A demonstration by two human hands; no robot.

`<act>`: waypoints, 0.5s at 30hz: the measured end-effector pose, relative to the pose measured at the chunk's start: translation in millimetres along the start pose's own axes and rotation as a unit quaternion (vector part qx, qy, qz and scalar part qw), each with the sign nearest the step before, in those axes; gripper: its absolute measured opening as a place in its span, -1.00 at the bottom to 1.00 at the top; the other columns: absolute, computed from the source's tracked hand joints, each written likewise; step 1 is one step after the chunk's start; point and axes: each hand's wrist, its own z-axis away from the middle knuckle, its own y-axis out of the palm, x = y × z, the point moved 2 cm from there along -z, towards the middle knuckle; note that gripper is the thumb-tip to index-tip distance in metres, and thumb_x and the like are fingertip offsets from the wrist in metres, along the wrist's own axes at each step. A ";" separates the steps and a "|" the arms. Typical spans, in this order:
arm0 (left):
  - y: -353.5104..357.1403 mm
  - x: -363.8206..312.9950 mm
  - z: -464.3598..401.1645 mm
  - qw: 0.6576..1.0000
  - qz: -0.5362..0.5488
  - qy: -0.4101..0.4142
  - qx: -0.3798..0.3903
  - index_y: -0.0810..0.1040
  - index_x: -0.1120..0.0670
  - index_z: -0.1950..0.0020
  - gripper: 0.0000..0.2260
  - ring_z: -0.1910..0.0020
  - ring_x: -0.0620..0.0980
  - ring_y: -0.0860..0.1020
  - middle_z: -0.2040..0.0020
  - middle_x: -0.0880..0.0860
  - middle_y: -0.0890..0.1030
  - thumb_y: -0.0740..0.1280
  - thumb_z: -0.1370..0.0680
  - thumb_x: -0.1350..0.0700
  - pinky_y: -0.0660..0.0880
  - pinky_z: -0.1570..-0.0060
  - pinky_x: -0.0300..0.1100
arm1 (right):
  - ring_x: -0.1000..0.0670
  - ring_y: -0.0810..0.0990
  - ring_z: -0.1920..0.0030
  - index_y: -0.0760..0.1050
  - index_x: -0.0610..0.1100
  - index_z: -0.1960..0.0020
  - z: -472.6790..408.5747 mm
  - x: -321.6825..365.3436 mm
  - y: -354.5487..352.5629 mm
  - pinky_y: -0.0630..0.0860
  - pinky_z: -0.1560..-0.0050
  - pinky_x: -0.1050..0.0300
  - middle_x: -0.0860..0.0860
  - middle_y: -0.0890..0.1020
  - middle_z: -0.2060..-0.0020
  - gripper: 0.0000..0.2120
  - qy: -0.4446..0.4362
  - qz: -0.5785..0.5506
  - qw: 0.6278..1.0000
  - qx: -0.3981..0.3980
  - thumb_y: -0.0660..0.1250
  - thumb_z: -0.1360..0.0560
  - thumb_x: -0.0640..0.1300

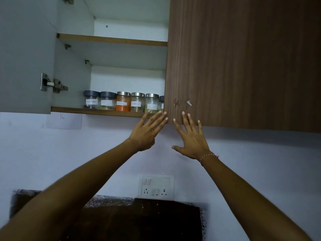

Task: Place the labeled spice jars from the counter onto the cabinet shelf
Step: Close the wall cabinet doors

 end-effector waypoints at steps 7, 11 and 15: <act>23.5 -6.1 -13.9 1.000 0.011 -0.022 0.017 -0.37 0.16 -0.45 -0.15 -0.53 0.09 -0.22 -0.52 0.14 -0.29 0.23 -0.52 -0.07 -0.38 -0.38 0.10 | -0.14 -0.39 -0.47 -0.43 0.08 -0.44 -8.8 -5.2 26.3 -0.26 -0.43 -0.27 -0.08 -0.40 -0.45 -0.02 -0.007 0.014 1.000 0.006 0.18 -0.37 0.40; 30.5 -7.4 -14.2 0.999 0.033 -0.025 0.015 -0.36 0.15 -0.45 -0.13 -0.53 0.09 -0.21 -0.54 0.14 -0.25 0.26 -0.50 -0.07 -0.35 -0.40 0.07 | -0.13 -0.43 -0.44 -0.45 0.10 -0.41 -8.9 -5.6 30.3 -0.28 -0.43 -0.27 -0.06 -0.43 -0.42 -0.01 -0.008 0.013 1.000 -0.005 0.18 -0.36 0.42; 31.3 -7.3 -10.7 0.998 0.055 -0.015 0.016 -0.29 0.16 -0.50 -0.21 -0.52 0.08 -0.26 -0.51 0.11 -0.31 0.20 -0.53 -0.07 -0.32 -0.42 0.01 | -0.13 -0.43 -0.44 -0.44 0.10 -0.41 -9.1 -6.0 29.1 -0.27 -0.43 -0.27 -0.05 -0.41 -0.43 -0.01 -0.006 0.010 1.000 -0.005 0.20 -0.36 0.40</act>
